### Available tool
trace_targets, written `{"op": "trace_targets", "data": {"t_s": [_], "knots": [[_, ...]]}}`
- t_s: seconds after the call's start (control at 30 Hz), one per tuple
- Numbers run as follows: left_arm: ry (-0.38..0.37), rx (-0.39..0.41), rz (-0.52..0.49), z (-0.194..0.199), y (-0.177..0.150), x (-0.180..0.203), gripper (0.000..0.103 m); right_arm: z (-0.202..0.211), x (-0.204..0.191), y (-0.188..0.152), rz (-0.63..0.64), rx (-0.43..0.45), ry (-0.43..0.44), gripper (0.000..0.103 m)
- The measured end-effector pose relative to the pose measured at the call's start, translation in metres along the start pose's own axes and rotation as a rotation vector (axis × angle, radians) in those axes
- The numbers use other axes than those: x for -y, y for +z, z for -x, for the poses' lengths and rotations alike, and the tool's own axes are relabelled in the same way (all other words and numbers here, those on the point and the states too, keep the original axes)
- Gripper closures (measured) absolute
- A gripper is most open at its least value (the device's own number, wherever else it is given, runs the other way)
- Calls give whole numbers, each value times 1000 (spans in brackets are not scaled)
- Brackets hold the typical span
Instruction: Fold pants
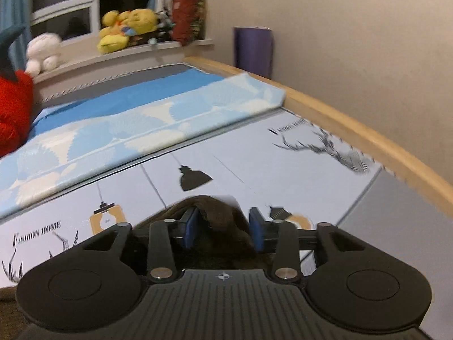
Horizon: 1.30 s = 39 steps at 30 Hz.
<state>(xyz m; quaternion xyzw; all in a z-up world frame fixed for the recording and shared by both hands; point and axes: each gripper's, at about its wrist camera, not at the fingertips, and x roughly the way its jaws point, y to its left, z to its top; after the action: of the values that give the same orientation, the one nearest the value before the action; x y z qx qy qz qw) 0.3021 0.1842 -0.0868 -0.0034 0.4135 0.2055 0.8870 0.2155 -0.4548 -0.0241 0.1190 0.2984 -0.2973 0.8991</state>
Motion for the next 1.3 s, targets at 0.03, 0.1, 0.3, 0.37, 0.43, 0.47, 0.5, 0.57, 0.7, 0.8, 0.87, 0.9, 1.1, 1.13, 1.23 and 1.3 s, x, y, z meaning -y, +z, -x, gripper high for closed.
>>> {"op": "trace_targets", "data": {"t_s": [0.03, 0.1, 0.3, 0.37, 0.43, 0.47, 0.5, 0.57, 0.7, 0.8, 0.87, 0.9, 1.1, 1.13, 1.23, 1.3], "knots": [[-1, 14, 21, 6, 3, -2, 48, 0, 7, -1, -30, -5, -9, 59], [-26, 22, 42, 18, 11, -3, 48, 0, 22, -4, -102, -19, -10, 56], [-360, -137, 40, 48, 7, 28, 73, -23, 61, -38, -327, -252, 8, 56], [-474, -183, -24, 61, -1, 48, 74, -33, 68, -51, -373, -333, 25, 56], [-603, -223, -133, 79, -15, 75, 74, -41, 73, -62, -398, -371, 15, 56], [-665, -235, -187, 87, -22, 87, 74, -43, 73, -66, -400, -372, 15, 56], [-718, -245, -253, 95, -32, 100, 74, -46, 74, -70, -397, -367, 21, 56], [-753, -251, -370, 104, -52, 123, 74, -50, 72, -72, -364, -331, 41, 56], [-682, -199, -607, 109, -94, 163, 73, -58, 68, -73, -297, -279, 65, 71], [-651, -160, -670, 107, -100, 172, 84, -59, 74, -68, -339, -270, 103, 95], [-640, -161, -685, 106, -97, 172, 96, -54, 76, -57, -355, -230, 126, 96], [-631, -156, -698, 105, -96, 172, 97, -46, 75, -49, -355, -190, 144, 96], [-748, -168, -771, 117, -87, 159, 98, -18, 88, -17, -411, -65, 54, 97], [-786, -170, -783, 122, -86, 150, 98, -24, 96, -23, -432, -97, -7, 97], [-821, -175, -829, 126, -98, 145, 98, -51, 119, -53, -480, -257, -126, 97], [-843, -175, -845, 128, -105, 144, 96, -60, 130, -69, -530, -300, -144, 95]]}}
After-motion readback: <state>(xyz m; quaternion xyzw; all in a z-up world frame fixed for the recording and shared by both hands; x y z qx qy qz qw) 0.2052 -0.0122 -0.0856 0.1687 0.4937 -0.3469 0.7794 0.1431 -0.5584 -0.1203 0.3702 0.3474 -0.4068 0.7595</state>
